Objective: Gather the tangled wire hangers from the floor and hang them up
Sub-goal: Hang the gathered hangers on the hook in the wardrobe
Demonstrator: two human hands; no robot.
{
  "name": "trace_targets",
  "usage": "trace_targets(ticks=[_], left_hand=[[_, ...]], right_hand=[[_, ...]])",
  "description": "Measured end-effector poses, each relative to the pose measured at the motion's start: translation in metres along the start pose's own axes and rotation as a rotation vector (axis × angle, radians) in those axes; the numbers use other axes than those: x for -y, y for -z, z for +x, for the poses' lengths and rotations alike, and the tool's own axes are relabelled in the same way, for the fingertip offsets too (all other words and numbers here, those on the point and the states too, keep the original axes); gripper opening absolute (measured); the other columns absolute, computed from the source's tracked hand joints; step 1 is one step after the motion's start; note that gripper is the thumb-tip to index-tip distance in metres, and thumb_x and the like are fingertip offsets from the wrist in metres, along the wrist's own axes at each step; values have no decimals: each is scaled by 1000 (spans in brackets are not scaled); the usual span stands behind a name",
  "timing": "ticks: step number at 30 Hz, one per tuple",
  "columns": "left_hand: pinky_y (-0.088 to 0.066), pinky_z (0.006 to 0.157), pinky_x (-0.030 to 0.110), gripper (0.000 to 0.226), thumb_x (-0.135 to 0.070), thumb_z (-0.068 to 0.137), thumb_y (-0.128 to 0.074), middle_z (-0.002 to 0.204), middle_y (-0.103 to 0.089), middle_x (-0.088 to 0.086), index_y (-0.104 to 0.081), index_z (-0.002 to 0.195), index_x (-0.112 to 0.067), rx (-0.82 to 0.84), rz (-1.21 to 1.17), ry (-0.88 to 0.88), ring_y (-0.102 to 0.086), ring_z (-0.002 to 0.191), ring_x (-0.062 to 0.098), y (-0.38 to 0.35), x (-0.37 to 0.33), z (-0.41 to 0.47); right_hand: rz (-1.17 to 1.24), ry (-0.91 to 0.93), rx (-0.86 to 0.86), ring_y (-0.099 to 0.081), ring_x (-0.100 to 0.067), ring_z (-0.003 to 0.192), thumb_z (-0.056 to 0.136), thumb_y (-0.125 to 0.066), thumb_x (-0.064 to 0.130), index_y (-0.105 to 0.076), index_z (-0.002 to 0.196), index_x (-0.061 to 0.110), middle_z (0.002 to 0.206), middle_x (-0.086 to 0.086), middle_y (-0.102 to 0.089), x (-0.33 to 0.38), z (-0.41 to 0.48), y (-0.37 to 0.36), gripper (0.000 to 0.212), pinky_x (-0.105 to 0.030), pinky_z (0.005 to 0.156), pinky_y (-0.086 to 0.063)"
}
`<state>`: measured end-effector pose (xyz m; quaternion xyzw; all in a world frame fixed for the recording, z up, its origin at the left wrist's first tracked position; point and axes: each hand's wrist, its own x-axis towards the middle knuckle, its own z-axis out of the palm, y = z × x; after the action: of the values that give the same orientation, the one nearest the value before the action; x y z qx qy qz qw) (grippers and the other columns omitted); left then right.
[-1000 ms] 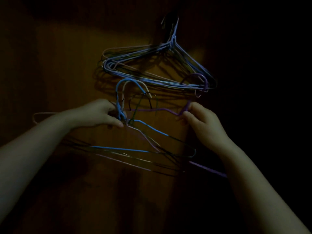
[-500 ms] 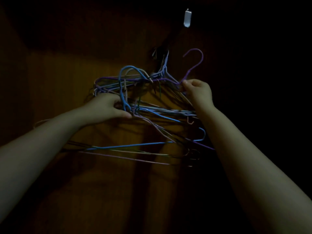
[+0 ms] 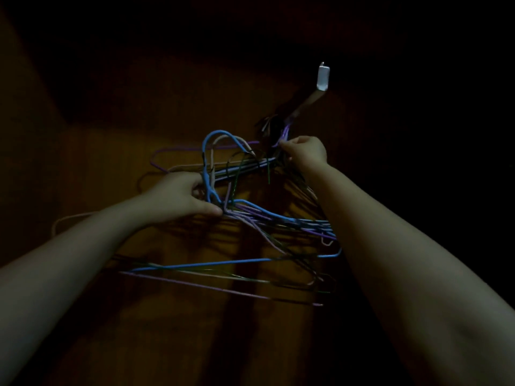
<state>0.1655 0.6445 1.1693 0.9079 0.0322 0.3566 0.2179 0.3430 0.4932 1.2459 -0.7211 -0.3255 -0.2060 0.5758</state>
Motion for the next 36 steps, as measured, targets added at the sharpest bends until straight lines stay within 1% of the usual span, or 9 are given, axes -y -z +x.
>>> trace_targets(ticks=[9, 13, 17, 20, 23, 26, 29, 32, 36], left_hand=[[-35, 59, 21, 27, -26, 69, -80, 72, -56, -6, -67, 89, -12, -16, 21, 38, -49, 66, 8, -7, 12, 1], [-48, 90, 37, 35, -26, 69, -80, 98, -69, 4, -68, 98, -10, 10, -72, 91, -62, 93, 19, -15, 16, -6], [-47, 85, 23, 20, -13, 73, -77, 90, -69, -6, -65, 86, -22, 49, -232, 87, -63, 88, 9, -25, 7, -27], [-43, 63, 8, 21, -5, 73, -74, 59, -64, -18, -61, 79, -21, 48, -373, 128, -58, 60, -8, -35, -1, -48], [-34, 43, 10, 24, -5, 74, -74, 47, -54, -10, -56, 78, -20, 54, -462, 233, -47, 41, -1, -51, -11, -74], [-31, 38, 8, 25, 4, 79, -66, 41, -53, -11, -53, 80, -18, 75, -533, 286, -44, 35, -4, -73, -20, -103], [-36, 46, 11, 26, 5, 83, -58, 61, -55, -2, -55, 80, -20, 73, -535, 321, -46, 43, -3, -92, -23, -130], [-40, 58, 18, 20, -2, 82, -59, 72, -58, 4, -57, 82, -21, 59, -606, 354, -52, 60, 6, -105, -24, -155], [-39, 45, 10, 21, -4, 86, -58, 67, -60, -4, -59, 81, -24, -20, -684, 439, -52, 50, -3, -114, -31, -180]], right_hand=[[-275, 12, -48, -61, -21, 91, 88, -61, 40, -61, 76, 25, 80, 5, -64, -15, -10, -9, 19, -46, 92, -45], [-370, 29, -130, -58, -20, 102, 90, -57, 45, -66, 93, 28, 98, 4, -68, -8, -23, -9, 20, -39, 88, -32], [-234, 3, -261, -57, -21, 109, 90, -54, 45, -67, 106, 31, 111, 4, -66, -9, -58, -6, 25, -35, 86, -34], [43, 39, -324, -59, -19, 104, 89, -57, 36, -65, 102, 28, 109, 1, -65, -17, -115, -11, 18, -45, 94, -45], [216, 80, -352, -60, -14, 93, 88, -61, 21, -63, 95, 22, 95, 1, -66, -29, -192, -26, 8, -33, 88, -46], [226, -8, -216, -53, 2, 70, 88, -64, 22, -59, 96, 23, 72, 13, -58, -39, -265, -42, 9, -22, 70, -40], [156, -144, -74, -52, 8, 62, 88, -63, 32, -51, 94, 28, 64, 12, -54, -52, -303, -50, 13, -21, 58, -35], [111, -206, -58, -50, 4, 57, 88, -62, 35, -51, 85, 25, 60, 12, -51, -57, -313, -47, 15, -24, 59, -31], [101, -239, -38, -47, 2, 56, 86, -64, 35, -48, 72, 27, 57, 13, -51, -60, -326, -41, 22, -26, 62, -37]])
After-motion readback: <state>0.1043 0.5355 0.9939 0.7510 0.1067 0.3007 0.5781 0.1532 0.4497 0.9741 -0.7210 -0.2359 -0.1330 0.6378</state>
